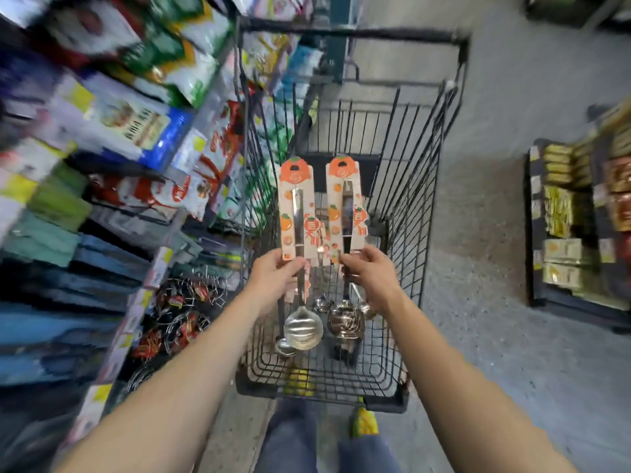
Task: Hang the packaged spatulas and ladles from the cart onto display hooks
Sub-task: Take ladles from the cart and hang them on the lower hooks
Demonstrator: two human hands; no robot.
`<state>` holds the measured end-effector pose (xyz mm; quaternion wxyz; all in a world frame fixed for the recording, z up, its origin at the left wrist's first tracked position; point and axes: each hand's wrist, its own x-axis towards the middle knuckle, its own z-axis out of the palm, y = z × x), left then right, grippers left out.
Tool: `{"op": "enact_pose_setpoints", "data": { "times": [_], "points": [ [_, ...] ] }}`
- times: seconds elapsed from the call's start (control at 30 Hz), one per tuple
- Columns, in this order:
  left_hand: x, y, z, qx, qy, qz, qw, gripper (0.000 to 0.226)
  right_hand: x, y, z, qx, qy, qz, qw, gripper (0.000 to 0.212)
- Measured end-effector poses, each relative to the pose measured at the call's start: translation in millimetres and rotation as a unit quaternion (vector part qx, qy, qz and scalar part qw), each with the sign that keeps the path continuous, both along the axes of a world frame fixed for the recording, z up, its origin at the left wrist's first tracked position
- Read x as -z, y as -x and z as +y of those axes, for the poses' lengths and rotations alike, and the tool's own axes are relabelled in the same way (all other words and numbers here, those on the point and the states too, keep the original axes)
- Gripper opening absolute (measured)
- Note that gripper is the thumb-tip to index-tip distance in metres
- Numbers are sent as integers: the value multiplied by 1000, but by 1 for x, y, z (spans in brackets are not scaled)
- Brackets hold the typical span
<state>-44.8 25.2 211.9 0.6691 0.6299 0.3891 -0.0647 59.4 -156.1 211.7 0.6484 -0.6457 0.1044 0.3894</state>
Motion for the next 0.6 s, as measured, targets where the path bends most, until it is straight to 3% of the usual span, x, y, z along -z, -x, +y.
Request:
{"op": "enact_pose_setpoints", "data": {
  "times": [0.33, 0.47, 0.6],
  "points": [
    [-146, 94, -45, -163, -111, -85, 977, 15, -118, 45, -10, -135, -73, -95, 984, 15],
    [-188, 159, -69, -243, -136, -96, 956, 32, -156, 89, -4, -222, -113, -124, 961, 17],
    [-225, 232, -86, -312, -183, -103, 926, 24, -196, 148, 10, -312, -143, -153, 927, 19]
  ]
}}
